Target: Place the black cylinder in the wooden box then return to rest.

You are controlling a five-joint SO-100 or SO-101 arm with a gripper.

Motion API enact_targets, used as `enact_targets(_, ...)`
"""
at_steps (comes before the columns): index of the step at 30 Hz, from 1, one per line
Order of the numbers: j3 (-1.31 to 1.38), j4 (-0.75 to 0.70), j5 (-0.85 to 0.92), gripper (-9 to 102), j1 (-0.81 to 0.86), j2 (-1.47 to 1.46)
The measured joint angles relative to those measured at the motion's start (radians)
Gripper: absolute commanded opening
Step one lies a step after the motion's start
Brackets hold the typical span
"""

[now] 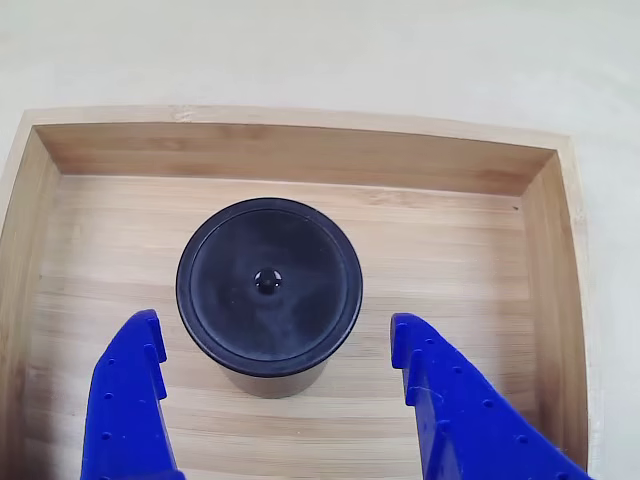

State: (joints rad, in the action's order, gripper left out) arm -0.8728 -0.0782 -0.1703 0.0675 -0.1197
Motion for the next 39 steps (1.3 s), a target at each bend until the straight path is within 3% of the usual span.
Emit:
enact_targets(10, -0.031, -0.003, -0.057, 35, 0.023, -0.097)
enact_targets(19, -0.034, -0.110, -0.029, 34, 0.023, -0.249)
enact_targets(27, -0.063, -0.255, 0.060, 32, -0.005, -0.451)
enact_targets(39, -0.204, -0.615, 0.132, 26, -0.006, -0.953)
